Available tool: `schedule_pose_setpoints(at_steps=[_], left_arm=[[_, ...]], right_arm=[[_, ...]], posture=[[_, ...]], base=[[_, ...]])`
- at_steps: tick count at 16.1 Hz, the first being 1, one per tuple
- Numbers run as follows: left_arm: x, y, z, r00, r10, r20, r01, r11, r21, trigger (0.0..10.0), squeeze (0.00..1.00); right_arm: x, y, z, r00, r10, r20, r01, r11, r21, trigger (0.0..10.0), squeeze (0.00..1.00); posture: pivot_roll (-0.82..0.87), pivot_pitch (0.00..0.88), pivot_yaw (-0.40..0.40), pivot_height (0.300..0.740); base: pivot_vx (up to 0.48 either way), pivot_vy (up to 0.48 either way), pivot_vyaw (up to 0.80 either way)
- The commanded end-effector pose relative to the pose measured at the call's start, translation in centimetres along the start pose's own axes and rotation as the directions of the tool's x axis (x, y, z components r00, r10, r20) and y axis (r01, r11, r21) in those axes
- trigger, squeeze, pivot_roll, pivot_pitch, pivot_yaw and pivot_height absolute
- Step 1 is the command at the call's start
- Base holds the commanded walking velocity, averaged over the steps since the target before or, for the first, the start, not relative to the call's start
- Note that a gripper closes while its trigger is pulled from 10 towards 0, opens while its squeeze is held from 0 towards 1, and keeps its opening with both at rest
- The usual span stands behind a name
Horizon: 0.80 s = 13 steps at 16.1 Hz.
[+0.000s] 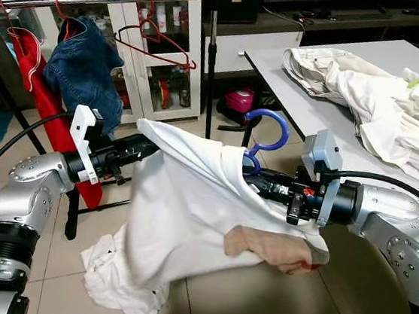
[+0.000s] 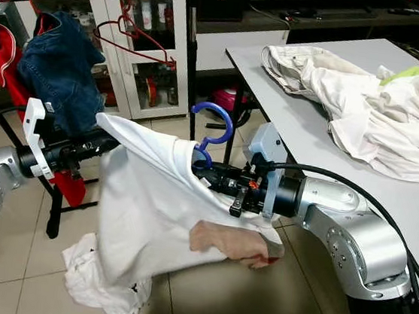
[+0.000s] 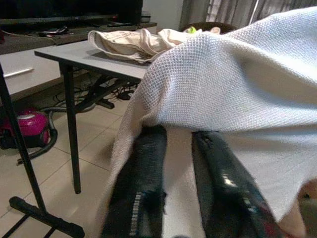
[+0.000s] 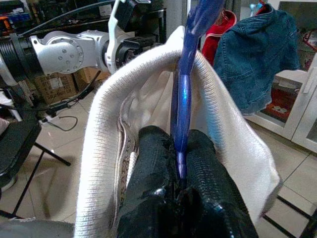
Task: Hang hanger
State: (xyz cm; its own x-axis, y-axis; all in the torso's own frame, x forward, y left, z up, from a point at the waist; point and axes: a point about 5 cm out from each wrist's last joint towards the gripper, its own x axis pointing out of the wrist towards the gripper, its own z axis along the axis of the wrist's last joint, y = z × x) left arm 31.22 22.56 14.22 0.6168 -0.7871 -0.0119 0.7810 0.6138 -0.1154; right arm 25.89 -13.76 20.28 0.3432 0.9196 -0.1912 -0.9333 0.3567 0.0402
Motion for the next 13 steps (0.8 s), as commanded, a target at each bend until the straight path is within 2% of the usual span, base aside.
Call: schedule_pose_setpoints(at_steps=[1,6,9,12,13], left_arm=[[-0.6,0.5,0.5,1.0,0.024,0.007,-0.024,1.0,0.011,0.0,0.0],[-0.8,1.0,-0.1,0.996,0.092,-0.003,-0.092,0.996,0.002,0.0,0.0],[-0.6,0.7,-0.9,0.995,0.099,0.005,-0.099,0.995,-0.003,0.0,0.0],[-0.4,0.6,-2.0,0.988,0.153,-0.016,-0.152,0.988,0.007,0.0,0.0],[-0.4,0.6,-3.4,0.977,0.206,-0.056,-0.206,0.978,0.015,0.0,0.0]], right_arm=[[0.0,0.6,0.6,0.999,0.043,0.022,-0.042,0.999,-0.019,10.0,0.0],[-0.1,0.4,0.6,0.999,0.033,0.022,-0.033,0.999,-0.023,10.0,0.0],[-0.1,0.4,0.6,0.999,0.03,0.024,-0.029,0.999,-0.021,10.0,0.0],[-0.1,0.3,0.8,0.999,0.027,0.031,-0.026,0.999,-0.019,10.0,0.0],[-0.2,0.1,0.9,0.999,0.018,0.042,-0.017,1.0,-0.019,10.0,0.0]], posture=[[-0.05,0.0,0.111,0.74],[-0.05,0.0,0.111,0.74],[-0.05,0.0,0.109,0.74],[-0.05,0.0,0.104,0.74],[-0.05,0.0,0.103,0.74]], base=[[0.0,0.0,0.0],[0.0,0.0,0.0],[0.0,0.0,0.0],[0.0,0.0,0.0],[0.0,0.0,0.0]])
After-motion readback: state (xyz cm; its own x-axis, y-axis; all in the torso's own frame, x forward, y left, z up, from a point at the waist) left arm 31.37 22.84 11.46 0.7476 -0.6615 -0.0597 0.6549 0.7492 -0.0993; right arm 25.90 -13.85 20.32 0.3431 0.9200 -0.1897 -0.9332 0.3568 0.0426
